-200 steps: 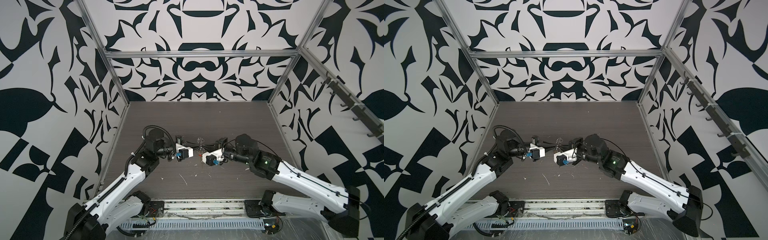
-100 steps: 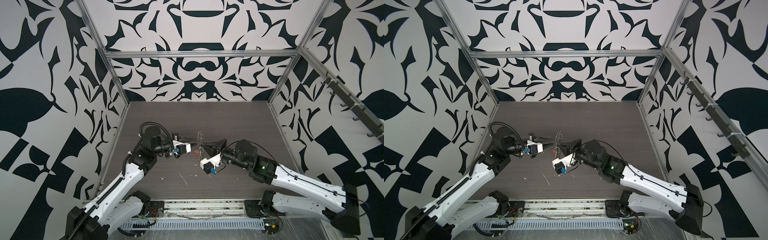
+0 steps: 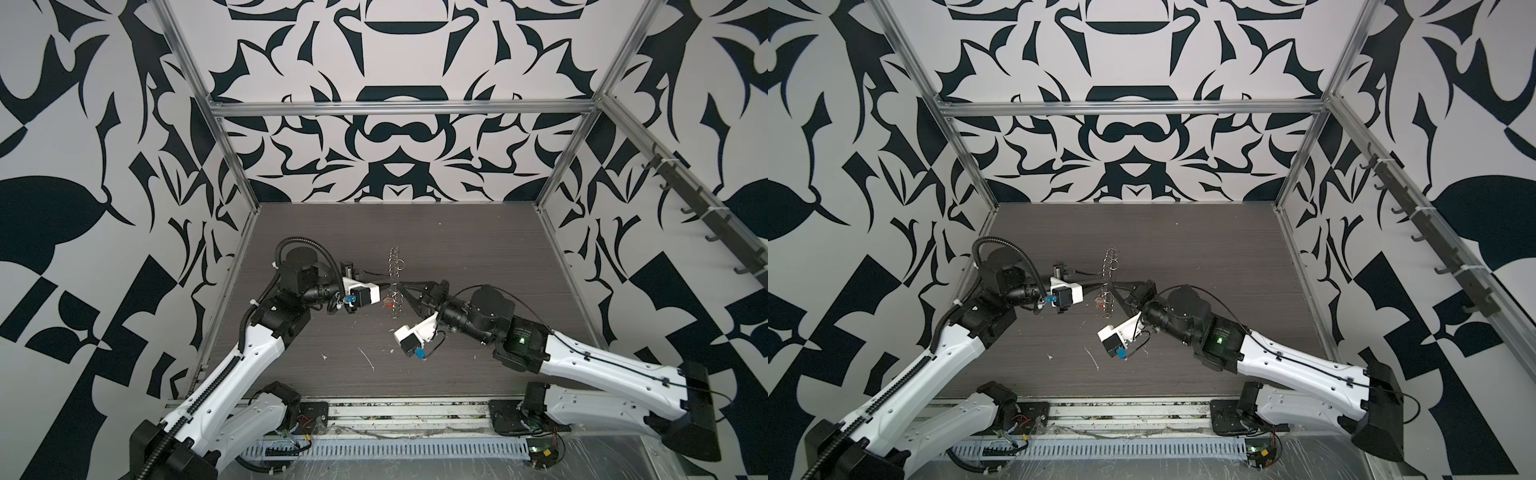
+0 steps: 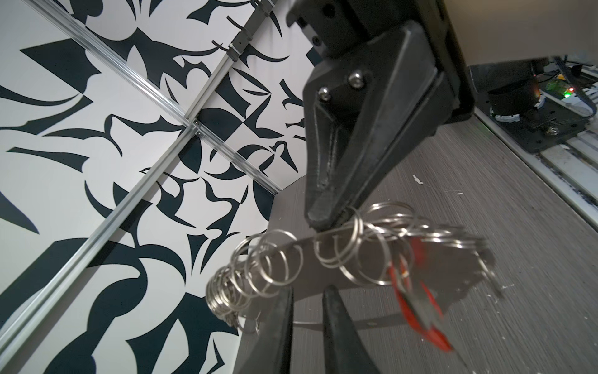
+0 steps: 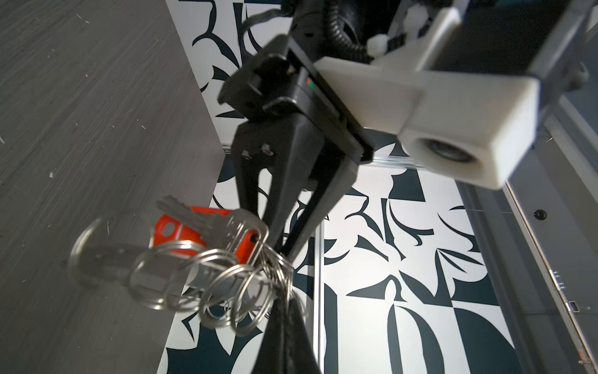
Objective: Remove the keys from the keyring
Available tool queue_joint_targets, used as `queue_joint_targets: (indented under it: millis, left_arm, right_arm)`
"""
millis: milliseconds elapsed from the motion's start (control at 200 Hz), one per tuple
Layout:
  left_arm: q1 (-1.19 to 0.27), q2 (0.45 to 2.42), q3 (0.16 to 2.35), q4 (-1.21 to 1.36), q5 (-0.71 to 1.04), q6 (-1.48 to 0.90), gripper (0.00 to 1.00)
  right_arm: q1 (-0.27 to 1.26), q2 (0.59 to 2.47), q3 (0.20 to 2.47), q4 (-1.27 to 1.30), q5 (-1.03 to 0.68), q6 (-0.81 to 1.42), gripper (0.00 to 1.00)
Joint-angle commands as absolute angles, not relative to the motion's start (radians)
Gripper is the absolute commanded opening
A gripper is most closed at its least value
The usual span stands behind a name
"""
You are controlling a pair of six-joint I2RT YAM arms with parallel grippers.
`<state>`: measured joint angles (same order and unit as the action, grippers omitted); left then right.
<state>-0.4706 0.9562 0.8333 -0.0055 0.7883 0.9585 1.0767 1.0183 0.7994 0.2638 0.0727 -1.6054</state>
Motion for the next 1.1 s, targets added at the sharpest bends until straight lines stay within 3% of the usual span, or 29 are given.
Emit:
queue_joint_targets:
  millis: [0,515,790,1100]
  left_arm:
    - [-0.441,0.929,0.902,-0.140,0.803,0.995,0.21]
    - [-0.408,0.829,0.908,-0.245,0.833,0.693,0.34]
    - [-0.412,0.862,0.889,-0.185,0.874,0.607,0.32]
    - [-0.477,0.856,0.838,-0.097,0.758,0.540,0.32]
  right_arm:
    - [1.088,1.009,0.858,0.350,0.101,-1.648,0.00]
    - [1.097,1.024,0.865,0.342,0.142,-1.678,0.00]
    - [1.076,1.069,0.873,0.369,0.179,-1.678,0.00]
    - [1.032,1.128,0.897,0.389,0.219,-1.656,0.00]
